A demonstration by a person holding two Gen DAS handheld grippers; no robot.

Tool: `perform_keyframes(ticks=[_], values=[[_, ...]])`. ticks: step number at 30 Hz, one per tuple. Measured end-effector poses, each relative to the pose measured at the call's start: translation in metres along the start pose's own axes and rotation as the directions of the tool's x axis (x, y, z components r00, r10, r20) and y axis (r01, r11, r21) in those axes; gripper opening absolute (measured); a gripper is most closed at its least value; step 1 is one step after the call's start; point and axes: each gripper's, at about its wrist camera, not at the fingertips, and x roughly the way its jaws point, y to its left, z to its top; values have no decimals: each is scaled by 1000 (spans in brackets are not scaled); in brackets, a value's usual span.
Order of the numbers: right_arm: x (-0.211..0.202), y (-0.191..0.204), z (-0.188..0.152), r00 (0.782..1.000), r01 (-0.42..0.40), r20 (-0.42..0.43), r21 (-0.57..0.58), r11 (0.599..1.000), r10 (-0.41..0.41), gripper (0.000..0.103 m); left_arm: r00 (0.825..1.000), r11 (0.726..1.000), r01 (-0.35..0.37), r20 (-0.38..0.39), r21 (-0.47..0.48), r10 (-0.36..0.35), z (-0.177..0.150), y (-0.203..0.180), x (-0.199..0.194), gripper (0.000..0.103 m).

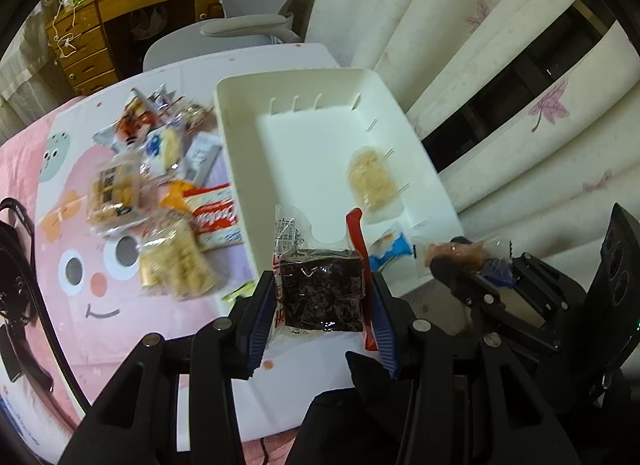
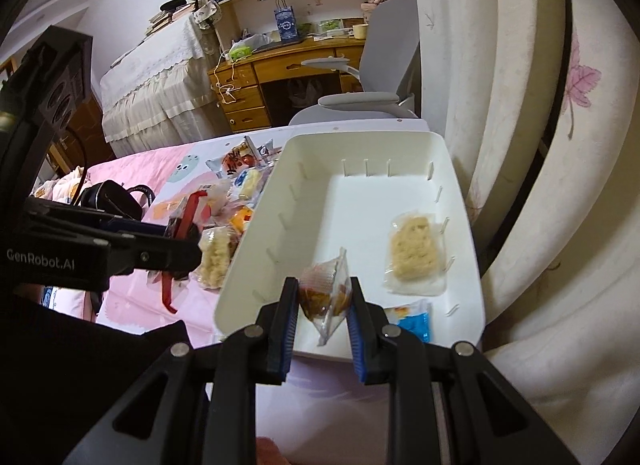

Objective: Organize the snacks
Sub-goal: 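Carry the nut pack and orange snack bag over the white tray, then open both grippers to drop the two packs into the tray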

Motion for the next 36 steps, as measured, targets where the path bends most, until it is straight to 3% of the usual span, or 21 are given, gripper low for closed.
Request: perform_keyframes(ticks=[5, 7, 9, 23, 36], values=[[1, -19, 7, 1000, -7, 6, 11, 1000, 6, 24, 1000, 1000, -6, 27, 25, 6, 13, -18, 4, 50], [7, -28, 9, 1000, -6, -8, 35, 999, 6, 27, 1000, 1000, -4, 23, 20, 4, 17, -20, 6, 70], [13, -37, 9, 999, 5, -33, 64, 998, -3, 35, 1000, 1000, -5, 28, 10, 5, 20, -19, 6, 75], [35, -45, 14, 994, -52, -91, 118, 992, 63, 41, 999, 996, -54, -1, -76, 54, 17, 8, 9, 79], [50, -19, 13, 985, -73, -144, 177, 981, 100, 41, 997, 974, -77, 6, -211, 80, -21, 70, -15, 79]])
